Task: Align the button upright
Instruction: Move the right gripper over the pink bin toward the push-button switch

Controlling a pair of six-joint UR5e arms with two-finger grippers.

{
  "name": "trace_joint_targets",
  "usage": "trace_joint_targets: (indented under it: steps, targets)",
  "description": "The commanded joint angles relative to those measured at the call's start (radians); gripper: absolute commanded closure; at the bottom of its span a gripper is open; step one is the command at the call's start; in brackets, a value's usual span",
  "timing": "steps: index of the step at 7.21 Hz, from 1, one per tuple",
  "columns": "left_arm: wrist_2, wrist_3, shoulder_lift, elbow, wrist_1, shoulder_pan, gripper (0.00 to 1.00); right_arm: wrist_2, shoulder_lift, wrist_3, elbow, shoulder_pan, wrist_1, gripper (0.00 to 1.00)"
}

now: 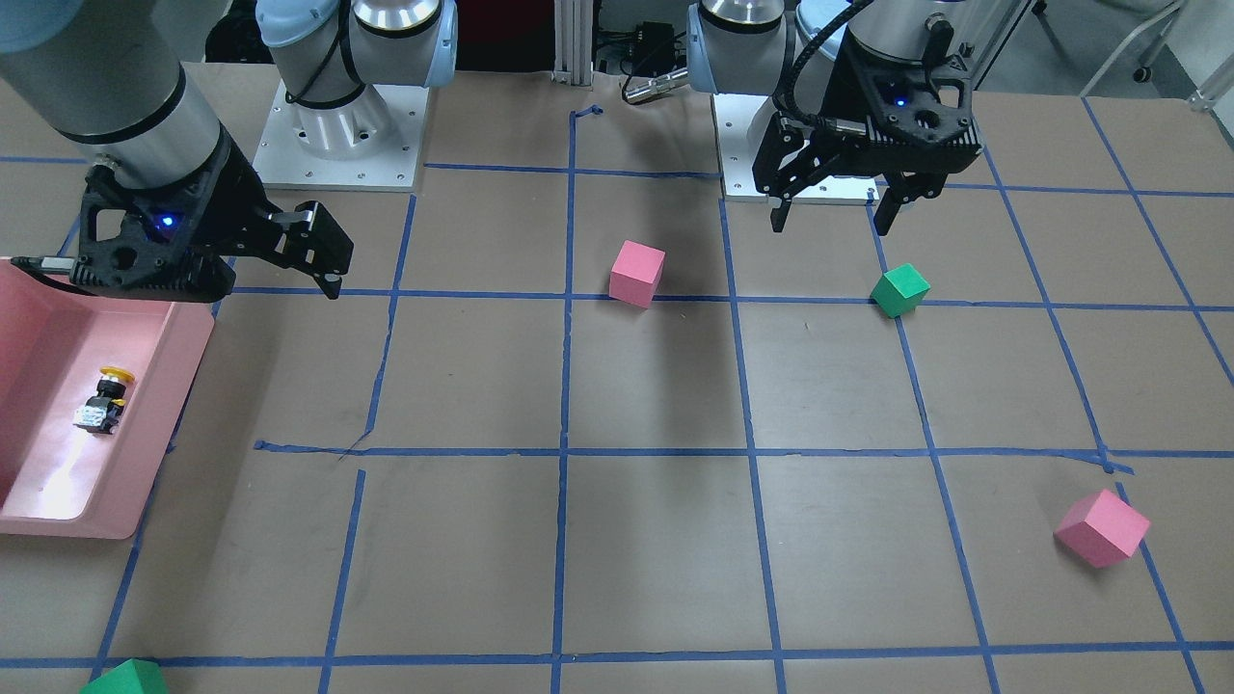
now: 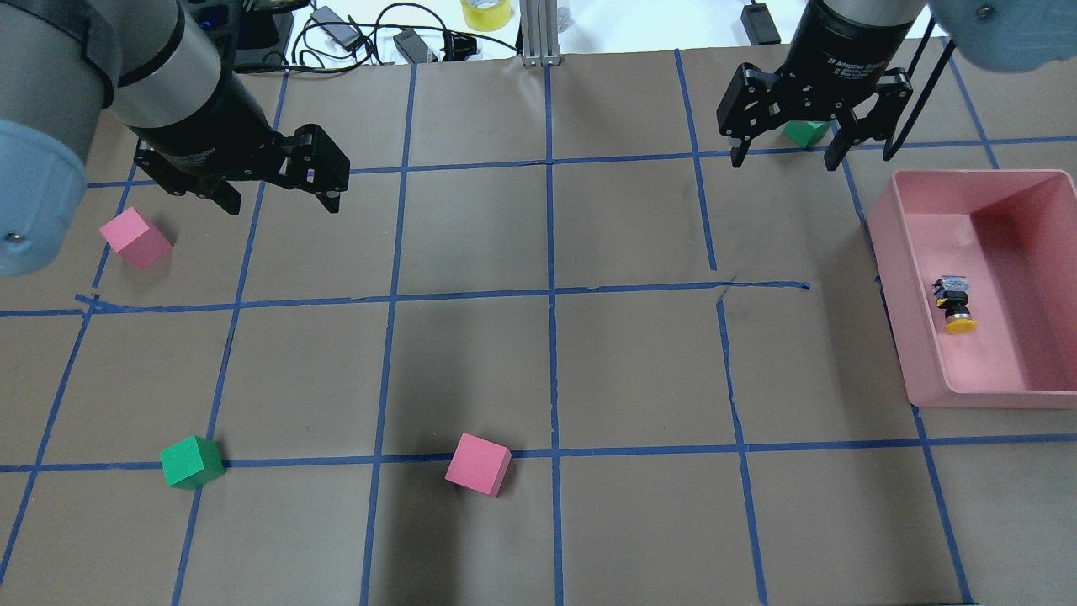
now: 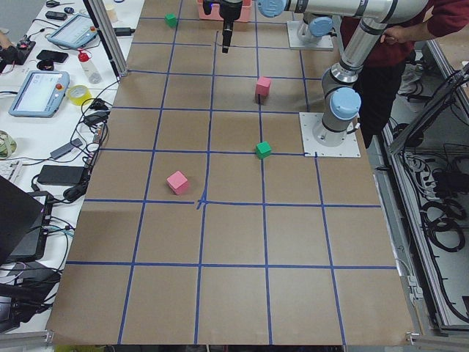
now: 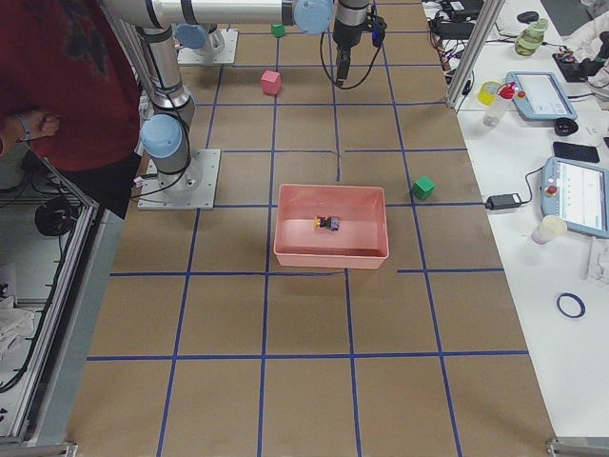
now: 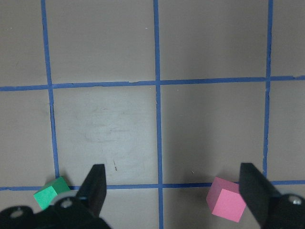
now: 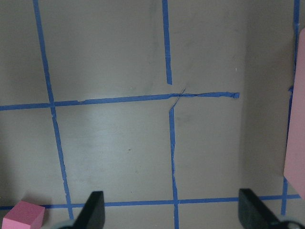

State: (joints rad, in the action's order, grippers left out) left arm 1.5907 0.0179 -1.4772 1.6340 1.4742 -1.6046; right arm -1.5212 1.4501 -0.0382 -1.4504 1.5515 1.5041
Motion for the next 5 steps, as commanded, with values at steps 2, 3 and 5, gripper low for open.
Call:
trace_joint_targets:
  steps: [2,3,5]
  targets:
    - [0.000,-0.001,0.000,0.001,0.000,0.000,0.00,-0.011,-0.003,0.009,-0.013,-0.005,0.024,0.00]
    - [0.000,0.000,0.000,0.001,0.000,0.000,0.00,-0.016,0.006,0.008,-0.005,-0.016,0.021,0.00]
    - [0.000,0.000,0.000,0.000,0.000,0.000,0.00,-0.007,0.006,0.003,0.004,-0.017,0.012,0.00]
